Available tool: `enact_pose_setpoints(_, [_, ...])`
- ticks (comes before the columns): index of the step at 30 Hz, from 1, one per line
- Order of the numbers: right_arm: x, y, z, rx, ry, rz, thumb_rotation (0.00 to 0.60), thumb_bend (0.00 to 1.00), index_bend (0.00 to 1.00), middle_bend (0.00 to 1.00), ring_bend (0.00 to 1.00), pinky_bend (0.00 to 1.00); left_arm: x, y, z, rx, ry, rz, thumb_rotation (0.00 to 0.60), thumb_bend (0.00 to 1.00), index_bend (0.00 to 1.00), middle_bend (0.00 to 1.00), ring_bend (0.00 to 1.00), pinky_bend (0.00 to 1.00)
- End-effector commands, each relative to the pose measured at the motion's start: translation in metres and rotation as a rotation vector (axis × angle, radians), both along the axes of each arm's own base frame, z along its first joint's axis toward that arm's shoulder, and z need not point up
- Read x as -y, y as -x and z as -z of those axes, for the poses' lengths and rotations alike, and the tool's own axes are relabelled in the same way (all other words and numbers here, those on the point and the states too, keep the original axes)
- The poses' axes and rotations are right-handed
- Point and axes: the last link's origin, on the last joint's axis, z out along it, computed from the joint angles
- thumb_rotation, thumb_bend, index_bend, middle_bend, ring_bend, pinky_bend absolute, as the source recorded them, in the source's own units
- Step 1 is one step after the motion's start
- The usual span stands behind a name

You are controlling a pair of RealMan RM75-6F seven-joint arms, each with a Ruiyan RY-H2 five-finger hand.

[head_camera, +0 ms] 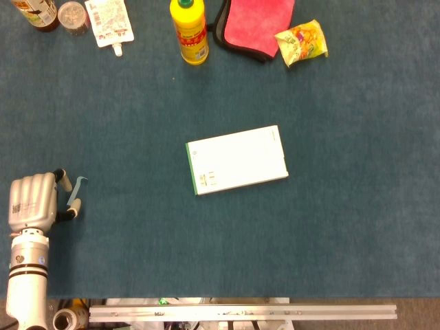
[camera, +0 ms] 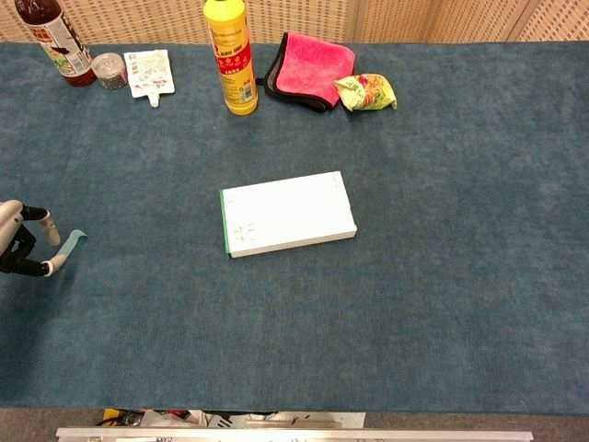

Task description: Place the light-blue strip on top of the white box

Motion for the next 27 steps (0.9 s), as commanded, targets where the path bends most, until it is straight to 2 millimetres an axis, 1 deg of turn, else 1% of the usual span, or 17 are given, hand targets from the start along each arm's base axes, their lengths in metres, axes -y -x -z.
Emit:
enact_pose_setpoints(1, [0.0003,0.0003,0.0002,0.002,-0.001,-0.001,0.600,0.00,0.13,0.32,0.23,0.22,-0.0001,-0.0008,0.0012,-0.005,-0.005,-0.008,0.485,0.27,0.48,0.91,0.91,1.00])
enact_pose_setpoints(15, [-0.0002,0.0048,-0.0009,0.008,-0.003,0.009,0.600,0.00,0.13,0.32,0.23,0.22,-0.0018,-0.0022,0.0090,-0.008,0.003,-0.043,0.481,0.27,0.48,0.91,0.91,1.00])
enact_pose_setpoints(27, [-0.0002,0.0070,-0.0024,0.006,-0.002,0.015,0.600,0.00,0.13,0.32,0.23,0.22,-0.0046,-0.0020,0.0104,-0.009,-0.001,-0.056,0.484,0.27,0.47,0.91,0.91,1.00])
